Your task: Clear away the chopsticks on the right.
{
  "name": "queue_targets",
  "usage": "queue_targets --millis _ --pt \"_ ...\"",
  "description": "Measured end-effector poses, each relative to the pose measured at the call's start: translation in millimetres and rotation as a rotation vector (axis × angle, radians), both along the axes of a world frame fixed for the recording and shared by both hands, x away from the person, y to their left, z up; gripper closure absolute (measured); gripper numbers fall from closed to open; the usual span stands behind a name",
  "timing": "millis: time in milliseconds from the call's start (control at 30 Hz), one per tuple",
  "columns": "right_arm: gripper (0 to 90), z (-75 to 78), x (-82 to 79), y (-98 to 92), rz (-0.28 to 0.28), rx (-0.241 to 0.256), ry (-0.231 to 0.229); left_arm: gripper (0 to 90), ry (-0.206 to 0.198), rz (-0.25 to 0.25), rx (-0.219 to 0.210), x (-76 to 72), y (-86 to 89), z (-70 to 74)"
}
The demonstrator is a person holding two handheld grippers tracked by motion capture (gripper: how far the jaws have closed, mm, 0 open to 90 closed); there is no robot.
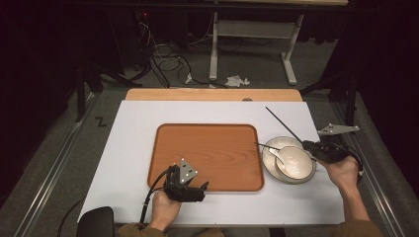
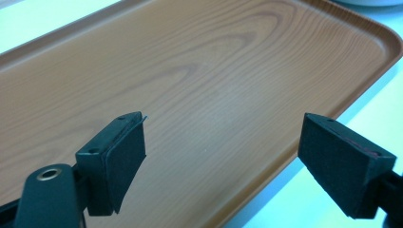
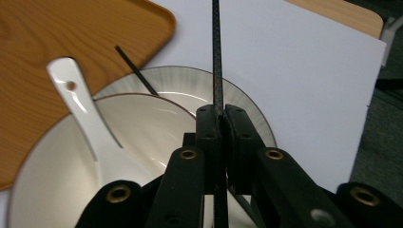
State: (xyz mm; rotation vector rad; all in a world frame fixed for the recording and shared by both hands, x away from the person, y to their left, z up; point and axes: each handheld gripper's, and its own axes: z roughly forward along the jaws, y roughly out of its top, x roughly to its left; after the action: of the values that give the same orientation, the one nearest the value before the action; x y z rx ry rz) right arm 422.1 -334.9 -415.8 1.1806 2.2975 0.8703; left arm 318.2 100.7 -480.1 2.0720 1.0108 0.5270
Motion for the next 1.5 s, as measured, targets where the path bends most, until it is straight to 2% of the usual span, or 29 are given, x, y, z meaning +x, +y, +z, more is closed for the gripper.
queue_targets --millis 167,400,500,533,700,733,833,867,1033,1100,1267,1300,1333,1500 --pt "86.1 4.5 -7.4 7.1 0.032 0.012 -0.008 16.4 0.009 -0.004 -0.007 2.8 -1.2 -0.4" --pt "86.1 15.0 -23.5 22.0 0.076 0.038 -0.016 16.4 -0.003 -0.01 -0.015 3.8 -3.3 0.6" --pt "86.1 16.0 -29.8 31.8 0.1 0.047 -0.016 16.4 -0.015 -0.008 -0.022 4.5 -3.9 1.6" --pt "86.0 16.0 -33.4 38.3 0.123 0.032 -0.018 16.4 -0.015 -0.01 -0.022 5.6 -4.9 1.4" --pt "85.9 16.0 -40.5 53.5 0.157 0.031 -0.015 16.4 -0.014 -0.018 -0.02 6.9 -6.7 1.6" --pt "85.9 15.1 -45.3 63.9 0.175 0.026 -0.021 16.4 -0.016 -0.021 -0.022 7.2 -7.2 2.0" --pt "85.9 12.9 -48.4 73.1 0.2 0.042 -0.01 16.4 -0.015 -0.022 -0.023 7.6 -7.4 2.0" --pt "85.9 9.5 -50.6 81.5 0.221 0.019 -0.008 16.4 -0.014 -0.024 -0.02 8.1 -8.0 1.9" --pt "85.9 0.1 -53.0 97.2 0.24 0.009 0.012 16.4 -0.01 -0.029 -0.018 8.8 -8.7 1.3" --pt "85.9 -7.0 -54.2 109.7 0.26 -0.013 0.03 16.4 -0.011 -0.028 -0.018 8.6 -8.6 1.4" --pt "85.9 -19.7 -52.7 125.9 0.258 -0.043 0.048 16.4 -0.011 -0.027 -0.016 8.7 -8.7 1.2" --pt "85.8 -22.4 -51.7 128.4 0.261 -0.056 0.054 16.4 -0.009 -0.027 -0.014 8.8 -9.2 0.8" --pt "85.8 -31.5 -48.6 136.1 0.253 -0.087 0.058 16.4 -0.006 -0.03 -0.012 8.7 -9.7 0.5" --pt "85.6 -45.7 -42.9 145.4 0.231 -0.121 0.079 16.4 -0.008 -0.027 -0.013 9.1 -9.1 0.7"
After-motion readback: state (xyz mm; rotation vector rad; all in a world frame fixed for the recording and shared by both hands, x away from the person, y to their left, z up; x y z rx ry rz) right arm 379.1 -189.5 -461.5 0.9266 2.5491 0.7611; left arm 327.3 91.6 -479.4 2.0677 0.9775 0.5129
